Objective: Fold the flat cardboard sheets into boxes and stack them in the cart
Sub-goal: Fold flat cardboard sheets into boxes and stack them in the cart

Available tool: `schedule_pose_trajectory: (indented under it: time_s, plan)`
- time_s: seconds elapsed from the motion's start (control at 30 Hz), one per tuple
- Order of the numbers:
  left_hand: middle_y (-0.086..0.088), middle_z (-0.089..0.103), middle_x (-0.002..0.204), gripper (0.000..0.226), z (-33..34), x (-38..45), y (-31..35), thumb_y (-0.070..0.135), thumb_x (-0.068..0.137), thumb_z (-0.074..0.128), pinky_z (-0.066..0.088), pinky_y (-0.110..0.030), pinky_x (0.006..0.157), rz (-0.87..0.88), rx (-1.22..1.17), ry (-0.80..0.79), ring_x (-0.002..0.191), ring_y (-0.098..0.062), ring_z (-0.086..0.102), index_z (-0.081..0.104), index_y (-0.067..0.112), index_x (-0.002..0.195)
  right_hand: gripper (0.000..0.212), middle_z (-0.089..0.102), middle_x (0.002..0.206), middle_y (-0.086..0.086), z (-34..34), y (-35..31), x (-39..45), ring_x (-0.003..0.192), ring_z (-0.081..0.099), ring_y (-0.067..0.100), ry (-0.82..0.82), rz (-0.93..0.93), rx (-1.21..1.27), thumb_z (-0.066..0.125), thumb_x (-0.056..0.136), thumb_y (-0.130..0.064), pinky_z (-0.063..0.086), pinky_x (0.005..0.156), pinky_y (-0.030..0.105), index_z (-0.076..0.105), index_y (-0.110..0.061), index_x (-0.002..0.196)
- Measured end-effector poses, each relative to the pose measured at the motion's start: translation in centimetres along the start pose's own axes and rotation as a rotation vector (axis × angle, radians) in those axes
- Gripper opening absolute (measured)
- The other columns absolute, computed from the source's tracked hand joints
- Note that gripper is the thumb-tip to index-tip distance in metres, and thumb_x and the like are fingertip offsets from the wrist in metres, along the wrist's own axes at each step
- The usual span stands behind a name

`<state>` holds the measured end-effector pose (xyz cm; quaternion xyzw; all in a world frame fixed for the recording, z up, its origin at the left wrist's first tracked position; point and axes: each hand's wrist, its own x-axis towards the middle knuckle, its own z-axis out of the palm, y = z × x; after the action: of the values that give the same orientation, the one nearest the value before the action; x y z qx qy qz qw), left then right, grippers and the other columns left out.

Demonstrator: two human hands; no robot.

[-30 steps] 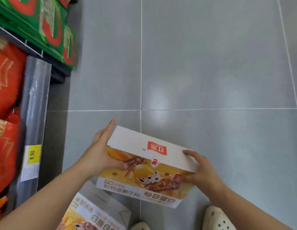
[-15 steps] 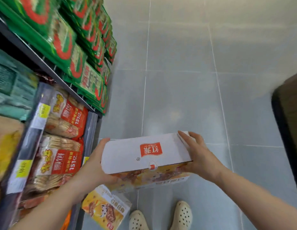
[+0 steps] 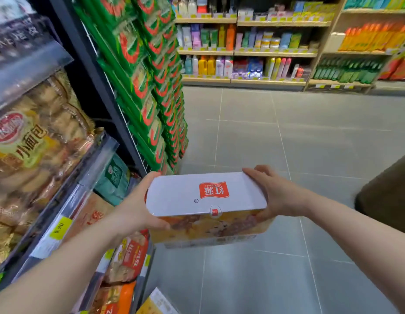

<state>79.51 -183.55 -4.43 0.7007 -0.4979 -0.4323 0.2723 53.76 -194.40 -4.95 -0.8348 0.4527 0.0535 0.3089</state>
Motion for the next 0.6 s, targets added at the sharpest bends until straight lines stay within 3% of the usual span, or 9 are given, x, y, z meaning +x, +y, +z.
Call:
schedule_pose_trajectory:
  time_s: [0.1, 0.2, 0.37, 0.47, 0.6]
  plan:
    - [0.015, 0.048, 0.092, 0.069, -2.4, -1.9, 2.1, -0.009, 0.062, 0.074, 0.043, -0.010, 0.052, 0.048, 0.034, 0.017, 0.076, -0.002, 0.047, 0.038, 0.042, 0.092, 0.107, 0.022, 0.140, 0.001, -2.3, -2.3, -1.3, 0.128, 0.033, 0.019, 0.056, -0.043, -0.035, 0.082, 0.062, -0.029, 0.031, 0.102, 0.023, 0.014, -0.025, 0.144]
    - [0.018, 0.046, 0.096, 0.068, -4.3, -3.7, 3.4, -0.005, 0.063, 0.076, 0.048, -0.021, 0.061, 0.055, 0.066, 0.014, 0.084, -0.005, 0.051, 0.038, 0.043, 0.094, 0.105, 0.022, 0.140, 0.001, -3.9, -4.3, -2.4, 0.128, 0.032, 0.019, 0.082, -0.077, -0.078, 0.081, 0.063, -0.032, 0.031, 0.101, 0.023, 0.014, -0.025, 0.144]
    - [0.023, 0.044, 0.099, 0.069, -5.9, -6.6, 5.2, 0.002, 0.065, 0.077, 0.039, -0.014, 0.060, 0.081, 0.098, 0.080, 0.084, 0.004, 0.045, 0.034, 0.047, 0.095, 0.100, 0.024, 0.139, 0.001, -6.0, -6.4, -3.2, 0.128, 0.031, 0.017, 0.106, -0.171, -0.124, 0.079, 0.067, -0.035, 0.031, 0.101, 0.021, 0.016, -0.024, 0.144]
    - [0.021, 0.046, 0.101, 0.072, -6.3, -8.1, 5.7, 0.008, 0.062, 0.080, 0.038, -0.019, 0.067, 0.046, 0.125, 0.147, 0.089, -0.006, 0.048, 0.033, 0.053, 0.094, 0.099, 0.023, 0.138, 0.000, -7.2, -7.2, -3.2, 0.127, 0.028, 0.015, 0.084, -0.228, -0.131, 0.079, 0.068, -0.033, 0.028, 0.097, 0.015, 0.016, -0.024, 0.144]
    - [0.028, 0.040, 0.096, 0.078, -5.6, -10.5, 6.5, 0.012, 0.063, 0.080, 0.031, -0.007, 0.068, 0.017, 0.172, 0.280, 0.100, -0.014, 0.043, 0.025, 0.050, 0.103, 0.100, 0.025, 0.136, 0.000, -8.7, -8.2, -2.8, 0.126, 0.030, 0.016, 0.065, -0.344, -0.182, 0.080, 0.066, -0.032, 0.027, 0.096, 0.014, 0.017, -0.023, 0.144]
